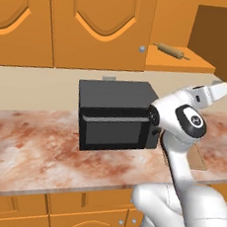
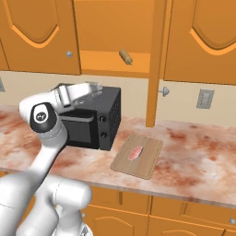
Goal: Open the cabinet, retrieve the rolling pin, and place it next to the meat on the cutting board to prepare for tenderizing.
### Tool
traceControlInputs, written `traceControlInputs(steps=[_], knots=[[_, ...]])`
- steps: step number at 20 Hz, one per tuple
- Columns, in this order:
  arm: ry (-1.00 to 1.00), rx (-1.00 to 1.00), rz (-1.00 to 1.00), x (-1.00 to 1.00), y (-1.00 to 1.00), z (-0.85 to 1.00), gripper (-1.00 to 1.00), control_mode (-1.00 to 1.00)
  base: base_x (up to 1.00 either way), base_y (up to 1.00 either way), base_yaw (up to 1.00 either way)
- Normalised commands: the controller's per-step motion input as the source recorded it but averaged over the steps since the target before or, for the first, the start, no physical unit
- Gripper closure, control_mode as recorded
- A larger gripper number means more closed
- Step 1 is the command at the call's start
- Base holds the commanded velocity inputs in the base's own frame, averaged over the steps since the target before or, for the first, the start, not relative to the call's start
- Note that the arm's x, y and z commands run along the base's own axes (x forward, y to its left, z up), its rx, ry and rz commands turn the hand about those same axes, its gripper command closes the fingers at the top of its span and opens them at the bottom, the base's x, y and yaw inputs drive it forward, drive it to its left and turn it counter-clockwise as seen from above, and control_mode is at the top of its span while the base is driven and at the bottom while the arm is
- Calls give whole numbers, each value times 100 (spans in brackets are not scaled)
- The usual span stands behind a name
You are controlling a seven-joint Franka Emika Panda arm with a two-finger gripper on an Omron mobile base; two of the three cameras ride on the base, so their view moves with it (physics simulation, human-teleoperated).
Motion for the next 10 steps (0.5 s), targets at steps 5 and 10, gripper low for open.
traceControlInputs(steps=[5, 10], knots=[[-30, 10, 20, 1, 84, 0, -100, -100, 0, 0, 0], [-32, 12, 22, 12, 74, 8, -100, -100, 0, 0, 0]])
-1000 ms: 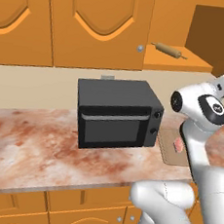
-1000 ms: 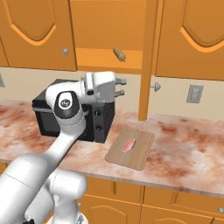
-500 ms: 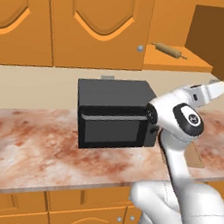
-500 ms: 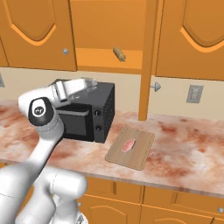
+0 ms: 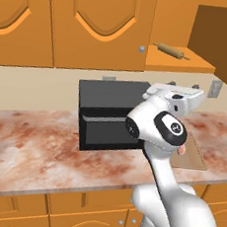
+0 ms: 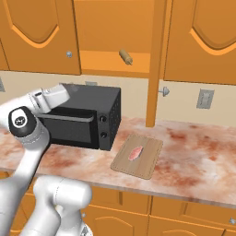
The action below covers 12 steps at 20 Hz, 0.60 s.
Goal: Open the cabinet, retrieve the rolling pin, and place it next to the meat on the cutting board to prepare for tenderizing.
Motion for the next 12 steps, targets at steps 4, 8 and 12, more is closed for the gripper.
traceControlInputs(steps=[4, 8, 12], knots=[[-34, 10, 24, 26, 57, 17, -100, -100, 0, 0, 0], [-23, 12, 25, 49, 43, 27, -100, -100, 0, 0, 0], [-15, 13, 29, 57, 33, 26, -100, -100, 0, 0, 0]])
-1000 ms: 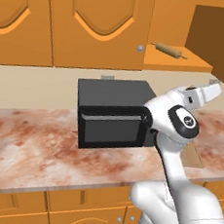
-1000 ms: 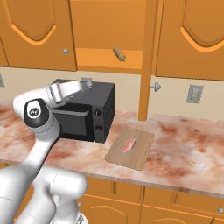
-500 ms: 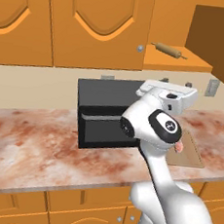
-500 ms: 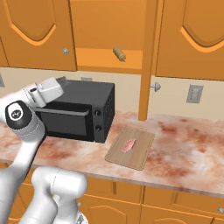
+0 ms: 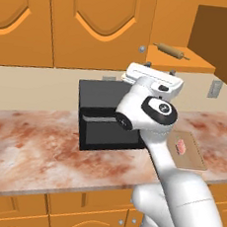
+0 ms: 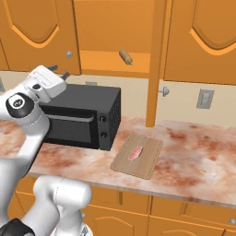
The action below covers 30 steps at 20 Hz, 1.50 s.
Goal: Open the cabinet, retrieve the rolling pin, and place it next to the meat on the cutting board to prepare for tenderizing.
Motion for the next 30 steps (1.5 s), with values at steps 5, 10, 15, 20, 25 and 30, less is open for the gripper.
traceControlInputs(steps=[5, 10, 15, 20, 25, 30], knots=[[-6, 14, 29, 62, 30, 20, -100, -100, 0, 0, 0], [0, 8, 15, 27, 19, 8, -100, -100, 0, 0, 0], [0, 8, 0, 23, 1, 0, -100, -100, 0, 0, 0], [1, 2, 1, 53, 2, 0, -100, -100, 0, 0, 0], [2, 0, 8, 53, 10, -4, -100, -100, 0, 0, 0], [0, 0, 12, 54, 5, -9, -100, -100, 0, 0, 0]])
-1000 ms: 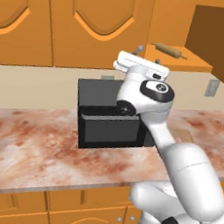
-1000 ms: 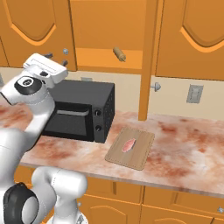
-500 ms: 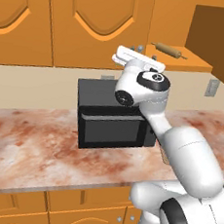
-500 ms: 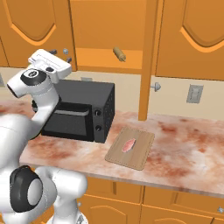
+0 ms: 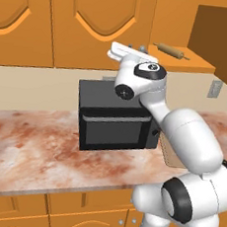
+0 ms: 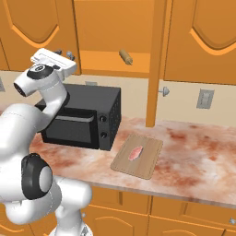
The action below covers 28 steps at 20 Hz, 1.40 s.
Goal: Open the cabinet, retrieve the rolling pin, and place it next to the meat on the cutting board to prepare for tenderizing.
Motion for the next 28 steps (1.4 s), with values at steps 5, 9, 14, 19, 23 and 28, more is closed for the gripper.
traceControlInputs(steps=[5, 9, 14, 19, 23, 28], knots=[[0, 0, 9, 46, 1, 0, -100, -100, 0, 0, 0], [0, 0, 5, 21, 0, 0, -100, -100, 0, 0, 0], [0, 0, 5, 6, 0, 0, -100, -100, 0, 0, 0], [-3, 0, 4, 2, -1, 0, -100, -100, 0, 0, 0], [-3, 0, 3, 2, 0, 0, -100, -100, 0, 0, 0], [-1, 0, 2, 15, 0, 0, 100, -100, 0, 0, 0]])
